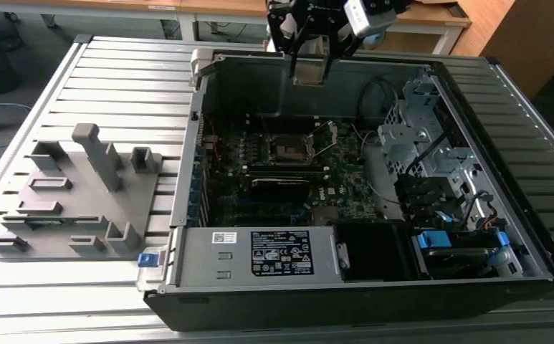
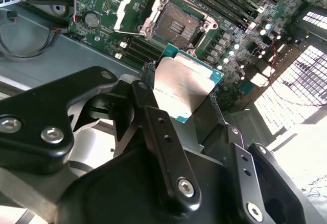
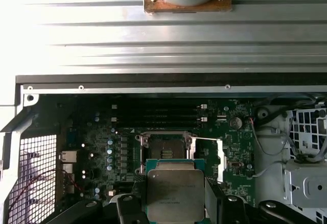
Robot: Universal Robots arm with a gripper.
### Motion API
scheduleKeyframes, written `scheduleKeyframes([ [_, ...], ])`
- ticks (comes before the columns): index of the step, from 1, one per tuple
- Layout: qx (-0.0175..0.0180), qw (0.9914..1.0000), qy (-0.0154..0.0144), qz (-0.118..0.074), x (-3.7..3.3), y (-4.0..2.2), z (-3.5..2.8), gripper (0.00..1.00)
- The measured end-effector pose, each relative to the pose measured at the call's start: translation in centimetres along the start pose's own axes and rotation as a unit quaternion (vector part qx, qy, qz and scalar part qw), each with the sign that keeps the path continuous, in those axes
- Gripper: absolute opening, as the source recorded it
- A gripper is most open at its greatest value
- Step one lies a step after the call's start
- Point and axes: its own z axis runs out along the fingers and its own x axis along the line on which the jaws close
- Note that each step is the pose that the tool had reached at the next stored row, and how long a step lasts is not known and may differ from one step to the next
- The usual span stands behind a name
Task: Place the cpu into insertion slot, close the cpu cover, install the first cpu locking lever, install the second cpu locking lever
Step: 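Place the cpu into insertion slot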
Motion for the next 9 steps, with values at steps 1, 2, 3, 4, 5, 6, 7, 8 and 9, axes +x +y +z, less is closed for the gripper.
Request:
scheduleKeyframes([
  [1,0.0000,1.00000,0.0000,0.000,0.00,-0.01,0.07,0.54],
  [2,0.0000,1.00000,0.0000,0.000,0.00,-0.02,0.16,0.54],
  [3,0.0000,1.00000,0.0000,0.000,0.01,-0.02,0.23,0.54],
  [4,0.0001,1.00000,0.0000,0.000,0.01,-0.03,0.29,0.54],
  [5,0.0001,1.00000,0.0001,0.000,0.01,-0.03,0.33,0.54],
  [6,0.0002,1.00000,0.0001,0.000,0.01,-0.03,0.33,0.54],
  [7,0.0002,1.00000,0.0001,0.000,0.01,-0.03,0.34,0.54],
  [8,0.0002,1.00000,0.0001,0.000,0.01,-0.03,0.35,0.54],
  [9,0.0001,1.00000,0.0000,0.000,0.01,-0.03,0.36,0.54],
])
